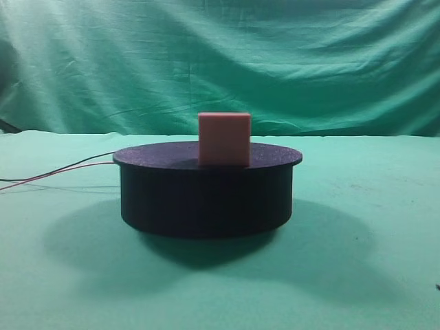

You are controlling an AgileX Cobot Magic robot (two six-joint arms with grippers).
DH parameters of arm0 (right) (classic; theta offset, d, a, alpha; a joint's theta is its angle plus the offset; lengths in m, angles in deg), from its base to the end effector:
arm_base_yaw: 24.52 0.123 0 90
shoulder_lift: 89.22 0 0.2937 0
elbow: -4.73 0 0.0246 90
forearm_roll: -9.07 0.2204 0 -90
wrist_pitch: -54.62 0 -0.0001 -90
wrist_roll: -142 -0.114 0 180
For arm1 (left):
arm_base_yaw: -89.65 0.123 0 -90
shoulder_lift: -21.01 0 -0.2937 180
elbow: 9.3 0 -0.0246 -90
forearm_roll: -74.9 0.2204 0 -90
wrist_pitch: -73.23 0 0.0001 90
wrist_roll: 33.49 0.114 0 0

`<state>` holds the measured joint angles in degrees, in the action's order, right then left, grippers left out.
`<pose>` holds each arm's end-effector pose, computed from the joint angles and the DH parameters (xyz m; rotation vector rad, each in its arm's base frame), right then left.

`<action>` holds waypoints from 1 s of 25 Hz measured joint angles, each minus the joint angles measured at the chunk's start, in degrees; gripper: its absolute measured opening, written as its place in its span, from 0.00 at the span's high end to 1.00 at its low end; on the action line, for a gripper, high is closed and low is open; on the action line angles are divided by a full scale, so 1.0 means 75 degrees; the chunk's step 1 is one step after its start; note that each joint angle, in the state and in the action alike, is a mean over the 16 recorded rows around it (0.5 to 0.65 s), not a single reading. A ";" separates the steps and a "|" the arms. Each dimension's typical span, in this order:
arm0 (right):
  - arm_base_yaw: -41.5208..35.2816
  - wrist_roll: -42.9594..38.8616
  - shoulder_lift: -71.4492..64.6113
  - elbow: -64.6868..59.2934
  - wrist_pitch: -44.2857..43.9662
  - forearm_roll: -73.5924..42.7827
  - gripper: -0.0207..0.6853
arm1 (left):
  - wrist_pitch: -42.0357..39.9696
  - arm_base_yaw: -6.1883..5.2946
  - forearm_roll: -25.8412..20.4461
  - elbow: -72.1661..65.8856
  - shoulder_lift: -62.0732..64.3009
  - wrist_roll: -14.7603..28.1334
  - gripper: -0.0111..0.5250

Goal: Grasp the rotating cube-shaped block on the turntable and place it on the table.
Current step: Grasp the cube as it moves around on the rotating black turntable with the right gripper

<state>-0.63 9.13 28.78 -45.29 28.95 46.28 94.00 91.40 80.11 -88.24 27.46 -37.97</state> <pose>0.1306 0.0906 0.2475 -0.8565 2.1591 0.4057 0.0352 0.0048 0.1666 -0.0444 1.8512 0.0559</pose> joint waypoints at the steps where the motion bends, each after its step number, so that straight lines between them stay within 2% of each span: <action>1: 0.0162 0.0074 -0.0283 0.0119 0.0056 0.0005 0.69 | 0.0000 0.0000 0.0000 0.0000 0.0000 0.0000 0.98; 8: 0.0955 0.0466 -0.2082 0.1056 0.0334 0.0097 0.31 | 0.0000 0.0000 0.0000 0.0000 0.0000 0.0000 0.98; 13: 0.1154 0.0576 -0.3145 0.1689 0.0436 0.0286 0.12 | 0.0000 0.0000 0.0000 0.0000 0.0000 0.0000 0.98; 16: 0.1186 0.0582 -0.3696 0.1987 0.0570 0.0438 0.07 | 0.0000 0.0000 0.0000 0.0000 0.0000 0.0000 0.98; 20: 0.1197 0.0568 -0.4327 0.2268 0.0880 0.0733 0.06 | 0.0000 0.0000 0.0000 0.0000 0.0000 0.0000 0.98; 25: 0.1198 0.0540 -0.4987 0.2499 0.1334 0.1085 0.11 | 0.0000 0.0000 0.0000 0.0000 0.0000 0.0000 0.98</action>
<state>8.36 13.18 -8.62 -26.55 38.95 54.42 94.00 91.40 80.11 -88.24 27.46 -37.97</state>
